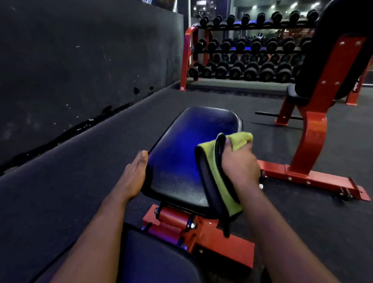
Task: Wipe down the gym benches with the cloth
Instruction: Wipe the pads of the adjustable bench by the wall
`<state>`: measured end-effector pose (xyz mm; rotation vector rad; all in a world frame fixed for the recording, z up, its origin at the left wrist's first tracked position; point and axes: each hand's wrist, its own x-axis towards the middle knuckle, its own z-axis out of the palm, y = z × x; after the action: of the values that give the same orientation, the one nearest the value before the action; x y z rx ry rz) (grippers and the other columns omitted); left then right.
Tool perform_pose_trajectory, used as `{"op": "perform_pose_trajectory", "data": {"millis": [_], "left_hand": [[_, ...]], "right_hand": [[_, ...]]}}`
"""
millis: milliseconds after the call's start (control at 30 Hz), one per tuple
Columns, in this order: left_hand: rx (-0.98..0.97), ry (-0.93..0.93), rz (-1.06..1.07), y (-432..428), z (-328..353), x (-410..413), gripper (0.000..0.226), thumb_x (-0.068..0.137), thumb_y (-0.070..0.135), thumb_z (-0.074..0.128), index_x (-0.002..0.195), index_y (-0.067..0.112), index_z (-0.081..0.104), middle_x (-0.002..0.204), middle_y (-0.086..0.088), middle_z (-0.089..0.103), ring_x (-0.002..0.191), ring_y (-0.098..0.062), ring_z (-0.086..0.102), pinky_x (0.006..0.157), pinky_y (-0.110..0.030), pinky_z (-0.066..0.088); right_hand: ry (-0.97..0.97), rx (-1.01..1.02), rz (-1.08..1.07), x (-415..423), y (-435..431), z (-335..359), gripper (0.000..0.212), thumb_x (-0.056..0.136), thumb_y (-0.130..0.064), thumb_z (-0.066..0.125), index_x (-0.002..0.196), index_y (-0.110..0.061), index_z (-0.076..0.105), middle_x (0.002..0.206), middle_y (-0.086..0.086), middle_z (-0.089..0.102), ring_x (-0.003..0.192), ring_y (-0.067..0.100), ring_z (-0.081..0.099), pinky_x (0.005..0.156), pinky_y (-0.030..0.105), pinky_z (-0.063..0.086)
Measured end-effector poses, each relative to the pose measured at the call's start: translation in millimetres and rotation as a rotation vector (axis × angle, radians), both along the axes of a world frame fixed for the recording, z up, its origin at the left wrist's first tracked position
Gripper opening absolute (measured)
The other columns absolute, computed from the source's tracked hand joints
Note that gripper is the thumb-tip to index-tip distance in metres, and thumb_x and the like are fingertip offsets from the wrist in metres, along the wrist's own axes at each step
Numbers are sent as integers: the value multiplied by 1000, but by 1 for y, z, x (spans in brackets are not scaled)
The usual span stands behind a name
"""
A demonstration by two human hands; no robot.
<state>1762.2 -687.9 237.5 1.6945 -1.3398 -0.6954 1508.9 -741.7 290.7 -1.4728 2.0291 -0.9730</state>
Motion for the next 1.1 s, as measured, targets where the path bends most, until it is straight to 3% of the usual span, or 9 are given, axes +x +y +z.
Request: {"op": "perform_pose_trajectory", "data": {"millis": [67, 167, 367, 467, 567, 733, 900, 1100], "left_hand": [[-2, 5, -1, 1, 2, -1, 61, 85, 74, 13, 119, 42, 53, 134, -9, 53, 127, -27, 47, 108, -51, 36], [-11, -17, 11, 2, 3, -3, 62, 87, 73, 13, 121, 39, 52, 133, -10, 54, 127, -27, 47, 107, -47, 36], [-5, -22, 12, 1, 3, -1, 58, 90, 72, 13, 121, 42, 52, 132, -9, 55, 125, -26, 48, 105, -46, 37], [-13, -17, 7, 1, 2, -2, 59, 89, 71, 14, 121, 40, 53, 129, -6, 56, 123, -24, 50, 106, -45, 38], [-27, -15, -6, 0, 0, 0, 56, 92, 68, 15, 119, 38, 53, 124, -3, 59, 117, -21, 52, 102, -44, 40], [-32, -28, -23, -3, 1, 2, 59, 91, 67, 13, 115, 31, 53, 113, -2, 61, 104, -14, 56, 87, -36, 39], [-34, -63, -34, -8, -2, 5, 74, 81, 83, 8, 112, 33, 52, 108, -3, 63, 98, -13, 57, 82, -37, 41], [-28, -54, -20, -5, 0, 0, 60, 90, 66, 13, 119, 31, 52, 115, -3, 59, 102, -14, 55, 86, -34, 37]], "right_hand": [[-11, 24, -9, -1, -34, 17, 70, 99, -59, 37, 142, -5, 34, 135, 24, 54, 126, 43, 50, 99, 45, 41], [-27, 38, -10, -2, -62, 32, 73, 98, -61, 37, 143, -5, 34, 140, 22, 52, 130, 40, 48, 102, 44, 40], [173, -81, 98, 1, -2, 0, 82, 95, -69, 31, 159, -25, 0, 137, 25, 45, 119, 45, 52, 96, 49, 42], [196, -97, 130, 1, 18, -9, 82, 94, -71, 29, 158, -32, -4, 136, 23, 41, 117, 45, 52, 94, 50, 42], [179, -53, 100, 2, -5, 2, 82, 97, -65, 32, 158, -24, -4, 134, 26, 44, 118, 45, 52, 95, 48, 42], [229, -36, 51, 7, -80, 29, 79, 98, -59, 35, 155, -9, 14, 137, 29, 48, 126, 43, 50, 100, 46, 40], [466, 19, 226, 9, -143, 68, 73, 94, -69, 28, 142, -18, 47, 144, 16, 51, 132, 37, 48, 104, 41, 40], [679, -14, 523, 18, -163, 80, 80, 89, -81, 23, 145, -27, 45, 149, 10, 48, 135, 33, 46, 105, 44, 39]]}}
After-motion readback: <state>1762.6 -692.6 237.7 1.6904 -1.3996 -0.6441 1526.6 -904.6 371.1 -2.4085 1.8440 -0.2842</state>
